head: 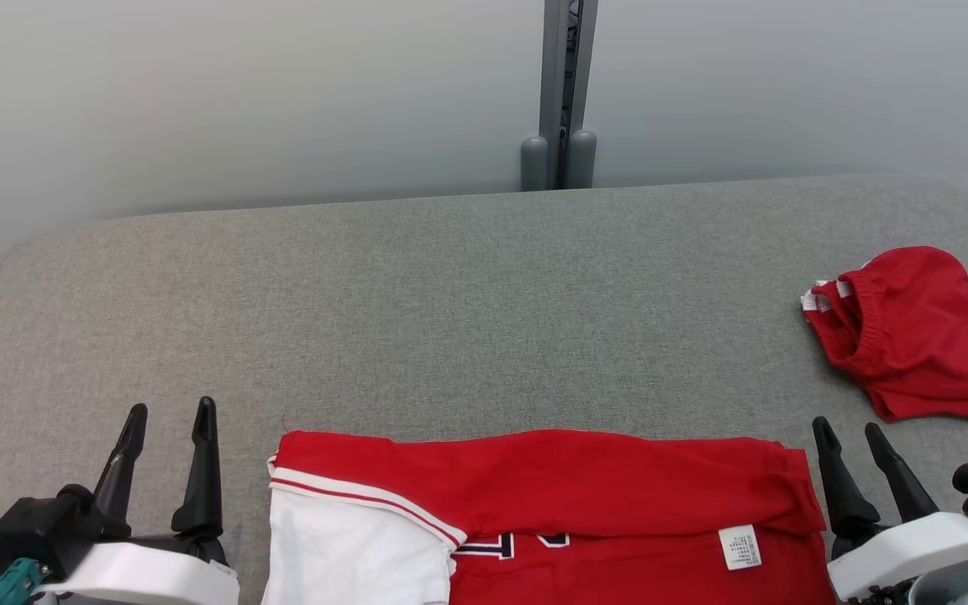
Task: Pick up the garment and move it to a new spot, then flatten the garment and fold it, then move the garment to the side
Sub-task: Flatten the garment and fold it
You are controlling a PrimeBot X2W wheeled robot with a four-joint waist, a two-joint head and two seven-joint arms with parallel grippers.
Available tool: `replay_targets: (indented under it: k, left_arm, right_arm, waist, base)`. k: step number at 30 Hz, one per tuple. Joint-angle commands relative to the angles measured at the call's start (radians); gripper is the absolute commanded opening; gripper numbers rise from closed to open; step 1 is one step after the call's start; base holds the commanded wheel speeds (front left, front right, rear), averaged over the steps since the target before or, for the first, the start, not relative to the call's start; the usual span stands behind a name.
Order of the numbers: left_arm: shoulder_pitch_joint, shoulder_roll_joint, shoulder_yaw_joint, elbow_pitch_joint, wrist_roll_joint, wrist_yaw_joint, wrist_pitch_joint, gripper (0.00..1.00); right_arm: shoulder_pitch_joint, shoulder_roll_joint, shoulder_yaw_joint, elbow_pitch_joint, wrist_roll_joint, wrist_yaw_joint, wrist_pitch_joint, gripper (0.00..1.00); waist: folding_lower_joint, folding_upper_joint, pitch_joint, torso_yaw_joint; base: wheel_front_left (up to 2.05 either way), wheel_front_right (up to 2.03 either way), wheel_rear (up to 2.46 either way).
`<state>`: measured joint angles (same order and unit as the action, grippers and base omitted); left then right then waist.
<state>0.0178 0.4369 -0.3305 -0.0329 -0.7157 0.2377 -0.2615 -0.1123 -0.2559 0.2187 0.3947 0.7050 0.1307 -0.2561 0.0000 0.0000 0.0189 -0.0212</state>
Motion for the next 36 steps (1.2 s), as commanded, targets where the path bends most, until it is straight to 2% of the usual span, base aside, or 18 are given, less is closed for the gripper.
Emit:
replay_targets:
  k: [1, 5, 12, 22, 28, 29, 31, 32, 36]
  left_arm:
    - [0.009, -0.008, 0.013, 0.007, 0.015, -0.014, -0.005, 1.00]
    - [0.023, -0.058, 0.054, 0.034, 0.071, -0.064, -0.005, 1.00]
    - [0.006, -0.092, 0.051, 0.068, 0.113, -0.113, -0.005, 1.00]
    - [-0.022, -0.111, 0.036, 0.104, 0.137, -0.143, -0.005, 1.00]
    - [-0.028, -0.115, 0.029, 0.117, 0.144, -0.147, -0.005, 1.00]
    - [-0.028, -0.115, 0.028, 0.119, 0.144, -0.148, -0.005, 1.00]
    - [-0.030, -0.115, 0.025, 0.123, 0.144, -0.150, -0.005, 1.00]
    - [-0.030, -0.115, 0.024, 0.125, 0.145, -0.149, -0.005, 1.00]
    - [-0.032, -0.114, 0.021, 0.128, 0.144, -0.147, -0.005, 1.00]
  right_arm:
    - [0.007, -0.005, -0.009, 0.002, -0.015, 0.000, 0.006, 1.00]
    - [-0.001, 0.015, -0.013, 0.032, -0.039, 0.000, 0.079, 1.00]
    - [-0.035, 0.052, -0.050, 0.163, -0.065, 0.000, 0.206, 1.00]
    - [-0.098, 0.115, -0.098, 0.351, -0.044, 0.000, 0.357, 1.00]
    - [-0.091, 0.137, -0.061, 0.364, -0.010, 0.001, 0.412, 1.00]
    - [-0.091, 0.138, -0.054, 0.363, -0.004, 0.001, 0.414, 0.87]
    - [-0.094, 0.139, -0.045, 0.360, 0.007, 0.001, 0.410, 0.23]
    - [-0.097, 0.137, -0.042, 0.360, 0.011, 0.001, 0.407, 0.00]
    - [-0.115, 0.116, -0.026, 0.344, 0.022, 0.001, 0.377, 0.00]
  waist:
    - [0.0000, 0.0000, 0.001, -0.001]
    - [0.0000, 0.0000, 0.001, -0.007]
    - [0.0000, 0.0000, 0.003, 0.001]
    - [0.0000, 0.0000, 0.011, 0.027]
    - [0.0000, 0.0000, 0.011, 0.042]
    - [0.0000, 0.0000, 0.011, 0.044]
    - [0.0000, 0.0000, 0.009, 0.048]
    - [0.0000, 0.0000, 0.007, 0.050]
    - [0.0000, 0.0000, 0.006, 0.054]
  base:
    - [0.00, 0.00, 0.00]
    - [0.00, 0.00, 0.00]
    - [0.00, 0.00, 0.00]
    - [0.00, 0.00, 0.00]
    - [0.00, 0.00, 0.00]
    - [0.00, 0.00, 0.00]
    - [0.00, 0.00, 0.00]
    - [0.00, 0.00, 0.00]
    - [0.00, 0.00, 0.00]
